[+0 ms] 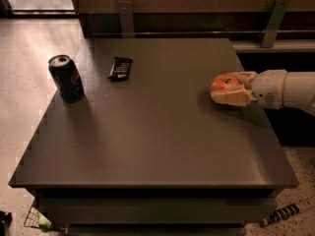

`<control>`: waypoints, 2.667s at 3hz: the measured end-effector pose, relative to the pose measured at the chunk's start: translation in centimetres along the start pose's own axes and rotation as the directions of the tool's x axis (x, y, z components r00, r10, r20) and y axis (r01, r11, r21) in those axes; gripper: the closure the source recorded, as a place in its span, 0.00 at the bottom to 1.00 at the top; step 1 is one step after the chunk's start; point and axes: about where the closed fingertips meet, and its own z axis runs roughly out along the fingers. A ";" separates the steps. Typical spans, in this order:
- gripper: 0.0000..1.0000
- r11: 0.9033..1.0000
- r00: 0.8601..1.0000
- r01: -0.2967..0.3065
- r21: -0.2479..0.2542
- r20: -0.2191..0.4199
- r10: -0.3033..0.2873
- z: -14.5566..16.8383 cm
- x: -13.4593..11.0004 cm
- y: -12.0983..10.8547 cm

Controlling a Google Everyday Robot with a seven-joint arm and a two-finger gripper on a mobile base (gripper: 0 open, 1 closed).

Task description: Move apple near pepsi can

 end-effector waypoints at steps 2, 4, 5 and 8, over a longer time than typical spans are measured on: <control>1.00 0.997 0.997 0.069 -0.032 -0.018 -0.070 0.3 -4.8 3.6; 1.00 0.973 0.985 0.169 -0.156 -0.019 -0.174 5.7 -11.6 13.5; 1.00 0.957 0.986 0.165 -0.239 0.003 -0.170 10.7 -12.9 17.0; 1.00 0.830 0.985 0.163 -0.533 0.039 -0.168 22.8 -12.1 28.2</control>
Offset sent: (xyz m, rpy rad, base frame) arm -0.0351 0.0693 0.0852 -0.0989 -0.0551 0.0971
